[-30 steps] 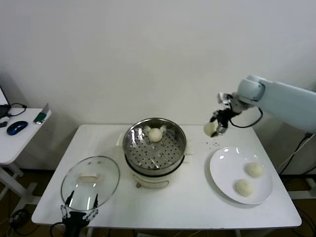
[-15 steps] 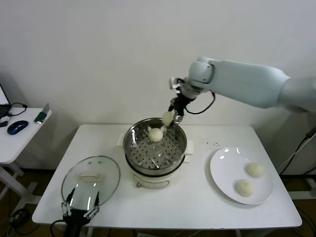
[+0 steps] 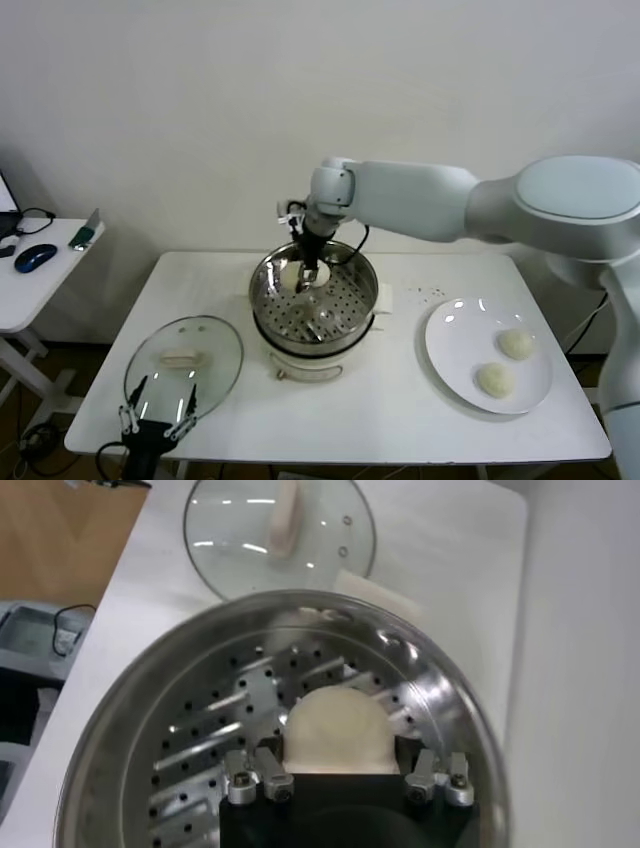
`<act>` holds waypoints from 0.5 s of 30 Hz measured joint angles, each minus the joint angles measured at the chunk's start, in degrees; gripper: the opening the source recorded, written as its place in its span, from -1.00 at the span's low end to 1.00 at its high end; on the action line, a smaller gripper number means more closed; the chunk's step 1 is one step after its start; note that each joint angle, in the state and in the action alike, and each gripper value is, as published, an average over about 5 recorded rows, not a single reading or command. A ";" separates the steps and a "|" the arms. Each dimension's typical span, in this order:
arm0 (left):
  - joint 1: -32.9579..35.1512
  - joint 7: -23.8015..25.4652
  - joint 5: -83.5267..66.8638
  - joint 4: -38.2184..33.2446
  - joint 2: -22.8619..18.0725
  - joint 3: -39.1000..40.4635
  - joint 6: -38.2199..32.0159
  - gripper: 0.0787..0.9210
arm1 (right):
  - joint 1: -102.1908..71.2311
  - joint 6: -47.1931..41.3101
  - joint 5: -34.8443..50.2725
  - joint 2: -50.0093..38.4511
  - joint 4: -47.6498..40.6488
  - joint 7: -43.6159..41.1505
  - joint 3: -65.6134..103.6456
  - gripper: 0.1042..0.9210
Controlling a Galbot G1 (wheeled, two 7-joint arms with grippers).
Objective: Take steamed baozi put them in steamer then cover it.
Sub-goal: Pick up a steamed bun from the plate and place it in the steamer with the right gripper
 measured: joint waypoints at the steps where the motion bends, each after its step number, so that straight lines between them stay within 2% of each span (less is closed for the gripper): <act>1: -0.02 0.00 -0.02 0.01 0.02 -0.02 0.00 0.77 | -0.42 -0.09 -0.06 0.36 -0.19 0.12 -0.06 0.47; 8: -0.26 0.00 -0.08 0.09 0.06 -0.07 0.15 0.77 | -2.72 -0.79 -0.39 1.91 -0.97 1.02 -0.49 0.49; 15: -0.66 0.00 -0.04 0.33 0.11 -0.05 0.36 0.77 | -3.56 -1.55 -0.29 2.61 -1.45 1.57 -0.17 0.73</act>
